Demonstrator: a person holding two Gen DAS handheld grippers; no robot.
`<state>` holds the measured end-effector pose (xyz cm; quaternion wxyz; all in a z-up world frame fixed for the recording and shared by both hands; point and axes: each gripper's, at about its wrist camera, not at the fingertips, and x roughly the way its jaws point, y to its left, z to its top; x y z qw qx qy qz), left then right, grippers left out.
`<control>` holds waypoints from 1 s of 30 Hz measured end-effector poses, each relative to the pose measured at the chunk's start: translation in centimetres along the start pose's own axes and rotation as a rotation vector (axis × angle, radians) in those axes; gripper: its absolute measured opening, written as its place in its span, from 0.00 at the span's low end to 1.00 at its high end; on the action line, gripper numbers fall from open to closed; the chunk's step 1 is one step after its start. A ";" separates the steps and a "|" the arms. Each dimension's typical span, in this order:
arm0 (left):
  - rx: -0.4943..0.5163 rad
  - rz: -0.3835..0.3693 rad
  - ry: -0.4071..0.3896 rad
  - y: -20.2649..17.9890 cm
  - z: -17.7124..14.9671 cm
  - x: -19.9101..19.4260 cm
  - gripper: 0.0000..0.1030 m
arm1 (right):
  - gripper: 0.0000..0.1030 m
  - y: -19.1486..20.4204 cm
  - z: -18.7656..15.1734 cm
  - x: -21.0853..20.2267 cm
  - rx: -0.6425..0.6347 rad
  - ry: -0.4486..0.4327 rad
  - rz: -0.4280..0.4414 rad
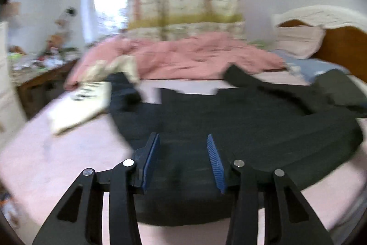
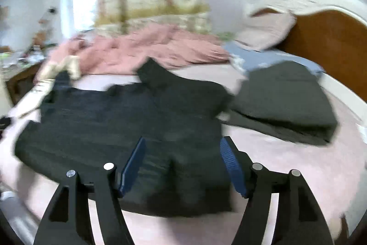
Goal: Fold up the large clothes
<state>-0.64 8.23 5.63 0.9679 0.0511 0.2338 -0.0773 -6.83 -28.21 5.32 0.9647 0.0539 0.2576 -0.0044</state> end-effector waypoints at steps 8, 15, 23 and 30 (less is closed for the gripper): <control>0.078 -0.188 0.121 -8.2 -1.2 5.6 0.42 | 0.78 7.1 -1.0 6.0 -0.074 0.136 0.118; 0.137 -0.152 0.182 -10.8 -4.6 8.4 0.42 | 0.79 8.8 -5.2 9.8 -0.162 0.269 0.057; 0.123 -0.158 0.181 -10.7 -5.4 8.2 0.42 | 0.79 7.9 -5.6 9.8 -0.142 0.267 0.095; 0.122 -0.158 0.180 -10.7 -5.4 8.2 0.42 | 0.79 8.1 -5.5 9.2 -0.134 0.237 0.079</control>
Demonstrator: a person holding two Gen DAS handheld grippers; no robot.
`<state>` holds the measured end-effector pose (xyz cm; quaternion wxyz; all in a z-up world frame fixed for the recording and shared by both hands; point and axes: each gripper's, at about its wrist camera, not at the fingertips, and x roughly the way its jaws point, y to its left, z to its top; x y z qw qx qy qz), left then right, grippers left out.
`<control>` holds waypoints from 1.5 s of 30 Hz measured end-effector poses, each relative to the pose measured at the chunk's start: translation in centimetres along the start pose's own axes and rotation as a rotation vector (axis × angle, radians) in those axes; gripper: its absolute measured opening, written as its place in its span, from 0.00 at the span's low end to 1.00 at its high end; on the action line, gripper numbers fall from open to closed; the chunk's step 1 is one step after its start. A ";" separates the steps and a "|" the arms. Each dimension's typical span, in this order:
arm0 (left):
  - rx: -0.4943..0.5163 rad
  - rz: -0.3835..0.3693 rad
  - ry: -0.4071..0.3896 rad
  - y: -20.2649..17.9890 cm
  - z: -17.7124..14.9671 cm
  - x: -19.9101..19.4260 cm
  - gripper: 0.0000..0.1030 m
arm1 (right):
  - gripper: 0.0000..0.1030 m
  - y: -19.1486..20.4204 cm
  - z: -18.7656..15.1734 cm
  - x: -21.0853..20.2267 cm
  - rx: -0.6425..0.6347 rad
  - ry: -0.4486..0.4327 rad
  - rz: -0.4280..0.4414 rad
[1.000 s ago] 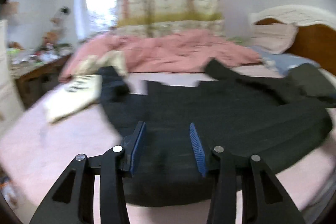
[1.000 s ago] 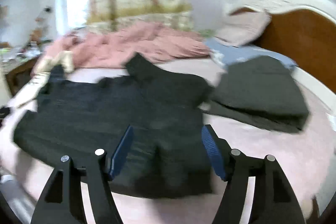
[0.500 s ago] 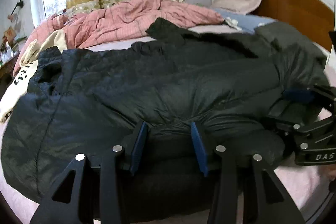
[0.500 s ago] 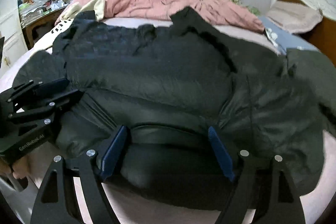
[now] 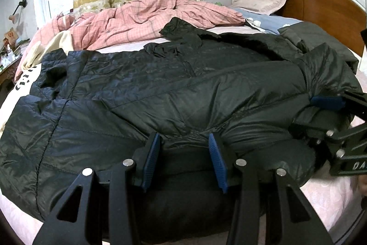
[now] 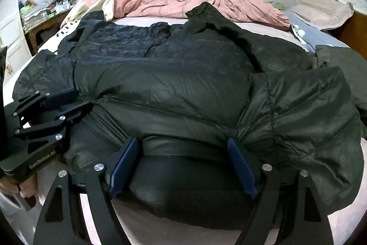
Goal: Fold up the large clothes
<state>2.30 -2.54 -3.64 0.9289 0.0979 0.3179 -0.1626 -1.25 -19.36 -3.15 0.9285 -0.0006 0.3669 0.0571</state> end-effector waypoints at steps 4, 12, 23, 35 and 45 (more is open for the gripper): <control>-0.006 -0.003 0.000 -0.1 -0.1 -0.1 0.42 | 0.79 -0.8 0.7 -2.4 0.009 -0.135 -0.111; -0.077 0.021 -0.090 0.8 0.6 -3.6 0.39 | 0.79 -6.9 0.5 -1.4 0.175 -0.073 -0.278; -0.260 0.149 -0.111 11.0 3.0 -4.3 0.39 | 0.79 -9.0 0.1 0.9 0.209 0.039 -0.214; -0.320 0.200 0.070 15.4 -0.1 1.2 0.39 | 0.80 -8.5 0.1 0.9 0.206 0.026 -0.224; -0.315 0.155 -0.131 14.1 4.2 -5.6 0.44 | 0.80 -4.9 2.5 -8.8 0.102 -0.328 -0.256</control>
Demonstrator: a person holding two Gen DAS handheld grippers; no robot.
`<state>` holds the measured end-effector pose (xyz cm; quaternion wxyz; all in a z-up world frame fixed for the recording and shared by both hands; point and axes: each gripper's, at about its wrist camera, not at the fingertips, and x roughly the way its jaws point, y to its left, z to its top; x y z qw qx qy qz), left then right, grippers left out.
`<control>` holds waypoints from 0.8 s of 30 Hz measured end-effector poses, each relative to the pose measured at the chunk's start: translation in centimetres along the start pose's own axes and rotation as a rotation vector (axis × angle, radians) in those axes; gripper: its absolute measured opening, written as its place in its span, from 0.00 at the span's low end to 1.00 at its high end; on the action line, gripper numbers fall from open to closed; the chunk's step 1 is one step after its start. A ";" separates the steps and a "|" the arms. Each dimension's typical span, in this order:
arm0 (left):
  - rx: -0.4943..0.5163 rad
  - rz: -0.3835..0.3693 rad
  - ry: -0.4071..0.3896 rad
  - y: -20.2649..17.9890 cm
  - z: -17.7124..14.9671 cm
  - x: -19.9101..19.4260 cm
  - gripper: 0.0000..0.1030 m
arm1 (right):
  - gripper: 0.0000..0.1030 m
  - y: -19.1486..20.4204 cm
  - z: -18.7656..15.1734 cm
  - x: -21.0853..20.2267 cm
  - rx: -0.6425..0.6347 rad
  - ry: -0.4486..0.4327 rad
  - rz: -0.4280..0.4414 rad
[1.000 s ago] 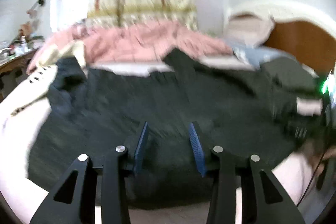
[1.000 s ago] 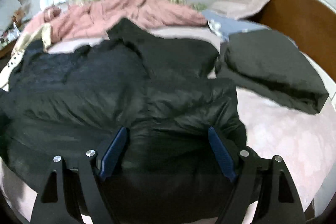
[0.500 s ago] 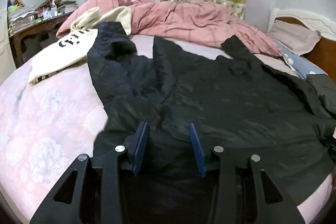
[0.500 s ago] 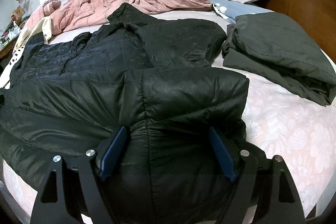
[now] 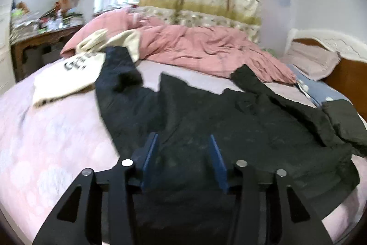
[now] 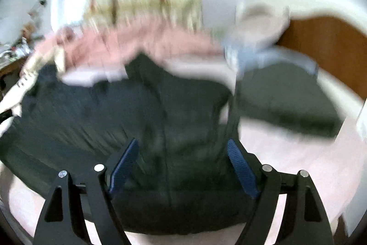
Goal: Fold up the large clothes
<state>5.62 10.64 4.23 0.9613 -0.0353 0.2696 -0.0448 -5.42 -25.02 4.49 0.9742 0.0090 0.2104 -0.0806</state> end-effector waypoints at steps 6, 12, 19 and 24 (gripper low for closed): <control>-0.038 -0.009 -0.055 -1.8 4.7 0.9 0.47 | 0.80 0.7 7.6 5.1 0.019 0.187 0.140; -0.046 0.008 0.050 -1.7 -0.5 4.6 0.49 | 0.80 4.0 9.7 17.5 -0.086 0.359 0.073; 0.083 0.104 0.186 -4.3 -3.3 9.4 0.49 | 0.54 6.9 7.4 28.9 -0.212 0.498 -0.066; 0.078 0.091 0.192 -4.1 -3.4 9.5 0.51 | 0.07 6.5 6.2 28.8 -0.228 0.477 -0.068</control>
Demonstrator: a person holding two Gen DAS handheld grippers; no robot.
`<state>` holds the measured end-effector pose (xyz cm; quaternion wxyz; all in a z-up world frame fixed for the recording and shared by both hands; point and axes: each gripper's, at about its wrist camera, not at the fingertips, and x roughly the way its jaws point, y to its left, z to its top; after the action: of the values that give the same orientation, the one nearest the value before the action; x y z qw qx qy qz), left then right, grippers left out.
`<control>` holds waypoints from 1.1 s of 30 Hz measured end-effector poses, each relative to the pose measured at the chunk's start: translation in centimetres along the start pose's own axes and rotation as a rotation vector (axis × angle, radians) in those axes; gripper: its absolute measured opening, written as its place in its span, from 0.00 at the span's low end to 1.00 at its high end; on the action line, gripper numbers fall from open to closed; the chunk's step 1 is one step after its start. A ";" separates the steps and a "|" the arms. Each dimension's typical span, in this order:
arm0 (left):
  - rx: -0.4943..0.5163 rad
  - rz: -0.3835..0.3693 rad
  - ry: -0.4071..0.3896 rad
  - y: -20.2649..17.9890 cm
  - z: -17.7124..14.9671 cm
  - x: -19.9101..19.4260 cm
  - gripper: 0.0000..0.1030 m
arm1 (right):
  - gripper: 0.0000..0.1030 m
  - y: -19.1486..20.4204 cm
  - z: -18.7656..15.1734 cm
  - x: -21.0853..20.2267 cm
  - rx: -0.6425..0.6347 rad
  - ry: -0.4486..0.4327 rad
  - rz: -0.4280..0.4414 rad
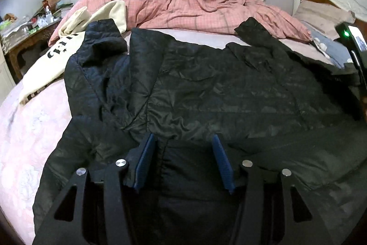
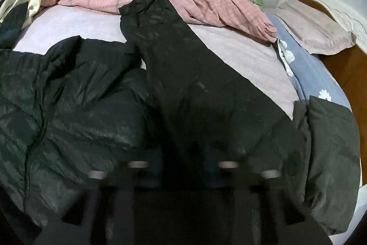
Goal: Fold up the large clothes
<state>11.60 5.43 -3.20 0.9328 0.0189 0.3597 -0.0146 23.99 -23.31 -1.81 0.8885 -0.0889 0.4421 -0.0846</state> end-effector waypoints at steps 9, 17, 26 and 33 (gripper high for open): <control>-0.017 -0.012 -0.002 0.3 0.0 -0.2 0.51 | 0.01 -4.8 -5.7 -10.0 -0.003 -0.164 -0.016; -0.043 -0.026 -0.007 0.9 -0.1 -0.4 0.51 | 0.01 -10.8 -12.4 -11.2 0.093 -0.072 -0.110; -0.051 -0.031 -0.013 0.8 -0.1 -0.6 0.51 | 0.78 -7.1 -11.5 -15.5 0.032 -0.197 0.087; -0.112 -0.139 -0.060 2.7 0.9 -2.7 0.51 | 0.78 -0.2 -3.0 -10.8 -0.025 -0.115 0.234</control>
<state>10.32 8.11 -0.66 0.9394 -0.0588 0.3323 -0.0596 15.09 -21.31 4.80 0.9150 -0.0525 0.3988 0.0305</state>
